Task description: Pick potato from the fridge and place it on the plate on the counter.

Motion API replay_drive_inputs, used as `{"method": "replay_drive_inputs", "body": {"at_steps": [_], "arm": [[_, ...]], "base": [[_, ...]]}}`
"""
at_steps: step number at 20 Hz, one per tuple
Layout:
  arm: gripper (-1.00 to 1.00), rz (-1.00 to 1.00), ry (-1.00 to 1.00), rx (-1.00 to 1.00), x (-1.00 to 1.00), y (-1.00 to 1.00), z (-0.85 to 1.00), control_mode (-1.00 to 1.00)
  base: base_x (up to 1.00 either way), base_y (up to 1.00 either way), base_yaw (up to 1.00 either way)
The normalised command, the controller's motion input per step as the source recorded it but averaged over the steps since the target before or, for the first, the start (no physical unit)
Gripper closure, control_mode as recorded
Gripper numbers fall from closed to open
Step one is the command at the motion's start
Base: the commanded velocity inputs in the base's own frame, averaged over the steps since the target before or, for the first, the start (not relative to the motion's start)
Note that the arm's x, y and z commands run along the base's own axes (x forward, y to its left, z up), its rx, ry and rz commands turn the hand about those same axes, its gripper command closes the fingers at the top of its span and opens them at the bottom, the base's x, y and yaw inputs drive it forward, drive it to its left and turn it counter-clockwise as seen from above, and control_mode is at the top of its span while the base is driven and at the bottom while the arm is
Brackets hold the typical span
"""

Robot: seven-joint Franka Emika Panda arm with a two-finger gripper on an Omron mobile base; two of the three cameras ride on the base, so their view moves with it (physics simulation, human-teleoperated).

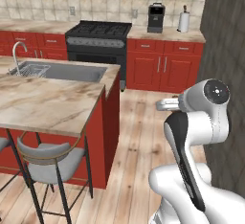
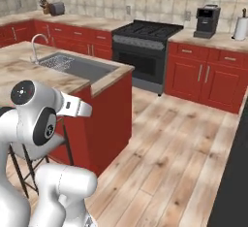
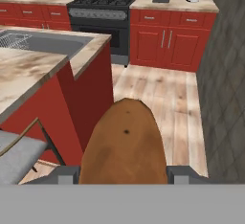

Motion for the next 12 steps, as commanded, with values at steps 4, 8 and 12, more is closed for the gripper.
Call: {"method": "replay_drive_inputs", "body": {"at_steps": [4, 8, 12], "arm": [[1.00, 0.00, 0.00, 0.00, 0.00, 0.00, 0.00, 1.00], [1.00, 0.00, 0.00, 0.00, 0.00, 0.00, 0.00, 1.00], [1.00, 0.00, 0.00, 0.00, 0.00, 0.00, 0.00, 1.00]], "base": [[0.46, -0.58, 0.25], [0.42, -0.58, 0.22], [0.30, -0.66, 0.20]]}}
